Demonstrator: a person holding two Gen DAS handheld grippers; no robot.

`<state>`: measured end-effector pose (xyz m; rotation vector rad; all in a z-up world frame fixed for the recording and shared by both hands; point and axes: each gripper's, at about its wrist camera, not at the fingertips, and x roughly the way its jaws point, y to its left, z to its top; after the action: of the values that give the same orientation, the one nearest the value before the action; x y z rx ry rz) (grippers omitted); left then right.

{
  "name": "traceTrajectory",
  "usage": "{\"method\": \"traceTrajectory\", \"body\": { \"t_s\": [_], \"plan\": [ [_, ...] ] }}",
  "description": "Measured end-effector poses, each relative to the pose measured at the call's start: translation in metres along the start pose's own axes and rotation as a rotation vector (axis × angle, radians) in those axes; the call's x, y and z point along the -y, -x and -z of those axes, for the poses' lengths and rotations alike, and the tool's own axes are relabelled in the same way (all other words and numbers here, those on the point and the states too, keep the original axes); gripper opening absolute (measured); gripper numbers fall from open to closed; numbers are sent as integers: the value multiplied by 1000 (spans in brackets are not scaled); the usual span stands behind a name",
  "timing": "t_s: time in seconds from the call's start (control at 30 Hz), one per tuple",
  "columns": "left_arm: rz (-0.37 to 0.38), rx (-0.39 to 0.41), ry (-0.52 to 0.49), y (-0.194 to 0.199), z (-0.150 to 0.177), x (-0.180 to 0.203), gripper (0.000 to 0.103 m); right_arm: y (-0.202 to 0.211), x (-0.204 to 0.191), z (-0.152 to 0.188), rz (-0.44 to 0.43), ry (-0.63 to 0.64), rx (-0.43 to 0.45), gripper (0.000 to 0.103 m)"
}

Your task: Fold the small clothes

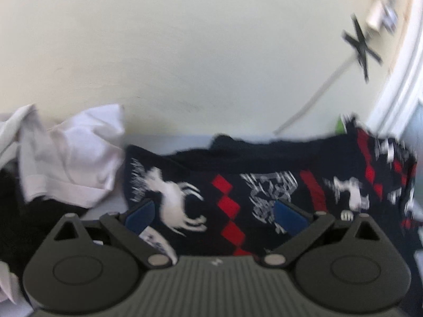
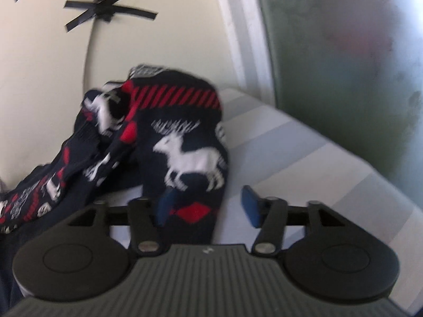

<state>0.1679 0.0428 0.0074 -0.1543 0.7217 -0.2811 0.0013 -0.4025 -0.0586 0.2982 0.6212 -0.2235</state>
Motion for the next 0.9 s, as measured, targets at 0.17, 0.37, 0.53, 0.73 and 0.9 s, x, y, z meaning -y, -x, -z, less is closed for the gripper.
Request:
{"method": "traceTrajectory", "body": {
  "t_s": [0.17, 0.37, 0.53, 0.73, 0.9],
  "plan": [
    [-41, 34, 60, 3, -5, -19, 100, 10, -13, 7, 8, 72, -4, 14],
    [-43, 93, 99, 10, -9, -32, 99, 79, -46, -40, -274, -56, 161, 14],
    [-37, 156, 144, 28, -19, -45, 99, 111, -118, -84, -537, -49, 225, 14],
    [-35, 178, 218, 37, -28, -67, 99, 89, -233, -79, -779, -9, 129, 14],
    [-52, 142, 203, 27, -27, -68, 97, 24, -294, -32, -899, -81, -77, 15]
  ]
}}
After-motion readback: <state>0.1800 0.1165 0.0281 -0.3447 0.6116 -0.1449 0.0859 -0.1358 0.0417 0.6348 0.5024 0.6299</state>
